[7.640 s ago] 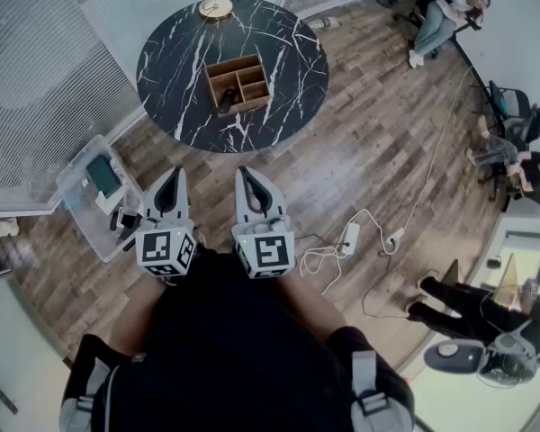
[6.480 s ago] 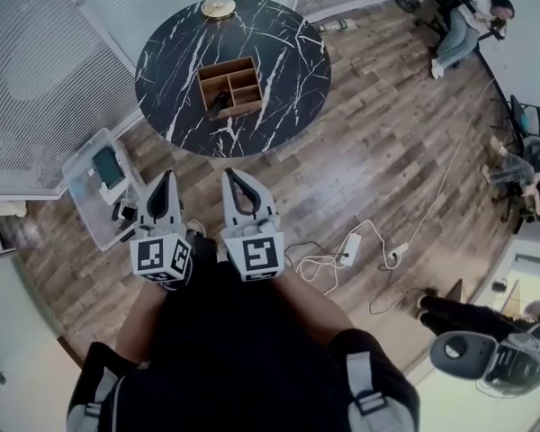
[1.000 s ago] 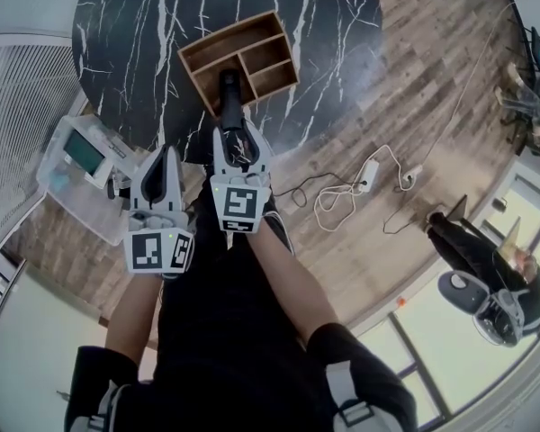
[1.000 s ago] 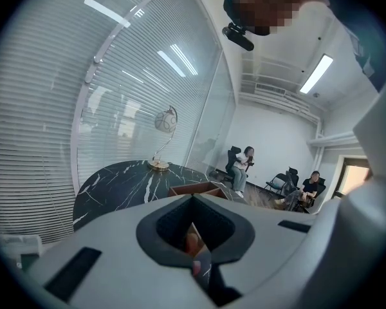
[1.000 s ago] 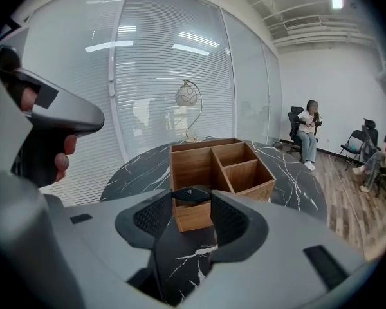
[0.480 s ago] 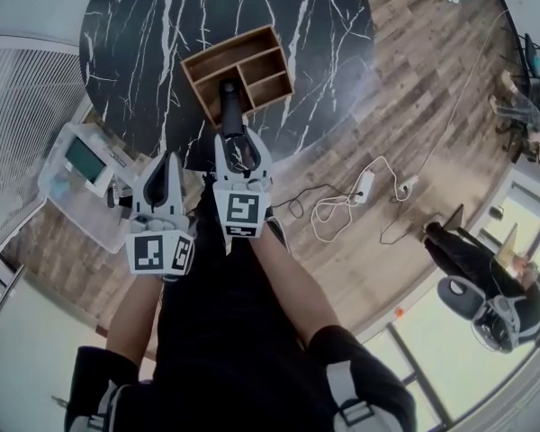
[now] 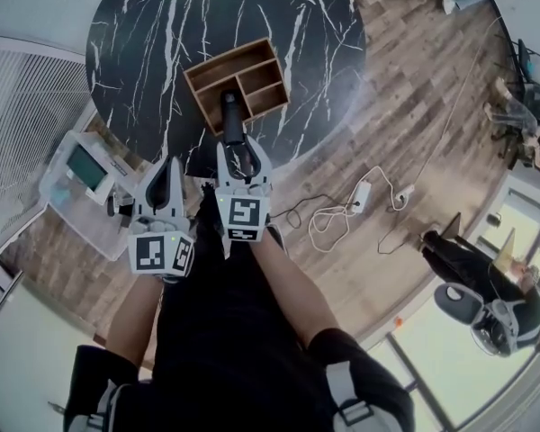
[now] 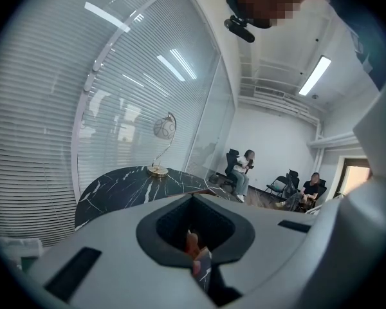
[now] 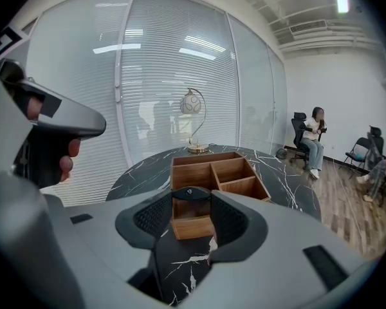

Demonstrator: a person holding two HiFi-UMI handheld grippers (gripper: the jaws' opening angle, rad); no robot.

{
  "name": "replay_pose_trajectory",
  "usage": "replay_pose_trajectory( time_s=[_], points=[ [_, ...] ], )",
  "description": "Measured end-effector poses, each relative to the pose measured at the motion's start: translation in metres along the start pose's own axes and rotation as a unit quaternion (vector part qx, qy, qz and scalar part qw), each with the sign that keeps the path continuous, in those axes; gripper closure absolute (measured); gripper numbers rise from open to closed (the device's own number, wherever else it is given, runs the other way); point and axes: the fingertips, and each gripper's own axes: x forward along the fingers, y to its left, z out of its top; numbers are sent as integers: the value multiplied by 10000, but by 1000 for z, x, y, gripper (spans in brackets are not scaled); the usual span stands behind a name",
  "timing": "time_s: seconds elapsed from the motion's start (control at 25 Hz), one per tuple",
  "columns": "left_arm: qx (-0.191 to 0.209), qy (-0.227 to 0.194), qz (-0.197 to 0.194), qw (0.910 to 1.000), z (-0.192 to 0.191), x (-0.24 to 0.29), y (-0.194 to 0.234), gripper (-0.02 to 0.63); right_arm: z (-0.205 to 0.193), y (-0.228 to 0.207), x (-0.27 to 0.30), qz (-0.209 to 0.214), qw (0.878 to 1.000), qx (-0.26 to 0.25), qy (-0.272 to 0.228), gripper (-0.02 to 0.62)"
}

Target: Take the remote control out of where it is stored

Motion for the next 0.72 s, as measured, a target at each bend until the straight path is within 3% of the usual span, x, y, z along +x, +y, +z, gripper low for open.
replay_pose_trajectory(
  time_s=[0.72],
  points=[
    [-31,-25,91,10000,4,-7,1,598,12,0,-9,140,9999,-95,-25,410]
  ],
)
